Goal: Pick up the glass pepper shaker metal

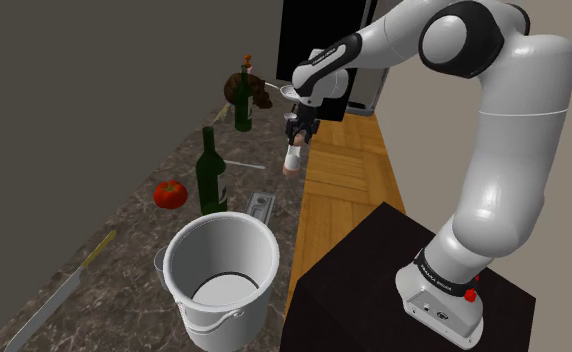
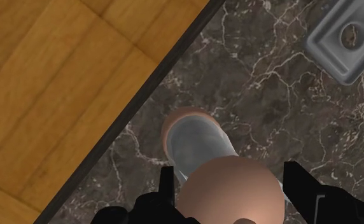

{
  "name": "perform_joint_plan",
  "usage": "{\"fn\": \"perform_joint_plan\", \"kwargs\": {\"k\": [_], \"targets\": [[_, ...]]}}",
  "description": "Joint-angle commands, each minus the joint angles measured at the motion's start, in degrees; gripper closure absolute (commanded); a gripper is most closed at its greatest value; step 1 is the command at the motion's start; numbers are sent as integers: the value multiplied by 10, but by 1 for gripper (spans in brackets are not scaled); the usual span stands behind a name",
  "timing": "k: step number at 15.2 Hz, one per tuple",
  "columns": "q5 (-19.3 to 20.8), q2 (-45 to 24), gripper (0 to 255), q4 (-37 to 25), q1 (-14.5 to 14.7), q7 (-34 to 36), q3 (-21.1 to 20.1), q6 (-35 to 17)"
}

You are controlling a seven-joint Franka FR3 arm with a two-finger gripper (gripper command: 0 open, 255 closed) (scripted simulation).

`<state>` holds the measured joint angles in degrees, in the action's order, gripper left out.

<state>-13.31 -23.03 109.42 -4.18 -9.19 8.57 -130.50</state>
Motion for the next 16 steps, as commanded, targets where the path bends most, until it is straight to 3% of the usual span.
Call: {"fn": "perform_joint_plan", "kwargs": {"k": [1,16], "targets": [[3,7,255,-2,0,2,1,9],[22,59,255,-34,4,22,9,92]]}}
